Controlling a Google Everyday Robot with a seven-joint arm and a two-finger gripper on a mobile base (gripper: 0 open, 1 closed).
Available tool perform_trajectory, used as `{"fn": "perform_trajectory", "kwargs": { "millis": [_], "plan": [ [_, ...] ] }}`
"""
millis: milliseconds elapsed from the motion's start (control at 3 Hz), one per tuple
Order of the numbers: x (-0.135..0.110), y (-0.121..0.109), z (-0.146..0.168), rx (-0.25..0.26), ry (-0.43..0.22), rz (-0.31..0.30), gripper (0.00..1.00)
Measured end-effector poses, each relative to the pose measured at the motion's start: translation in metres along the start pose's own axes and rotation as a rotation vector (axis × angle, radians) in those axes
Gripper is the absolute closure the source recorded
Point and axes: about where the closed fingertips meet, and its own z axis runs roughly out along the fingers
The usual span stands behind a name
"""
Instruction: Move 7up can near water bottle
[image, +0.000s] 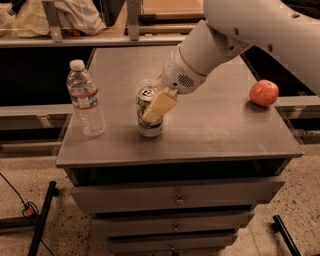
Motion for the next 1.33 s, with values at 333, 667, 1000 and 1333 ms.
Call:
{"fn": "perform_trajectory", "kwargs": {
  "millis": [333,667,1000,1333],
  "plan": [
    [-0.011,0.0,0.01,-0.01,0.013,-0.025,1.0],
    [-0.023,0.001,0.015,-0.029,0.023,-0.042,1.0],
    [-0.034,0.001,0.022,-0.054,0.028,-0.053,1.0],
    [-0.041,0.0,0.032,-0.076,0.027,-0.059,1.0]
  ]
}}
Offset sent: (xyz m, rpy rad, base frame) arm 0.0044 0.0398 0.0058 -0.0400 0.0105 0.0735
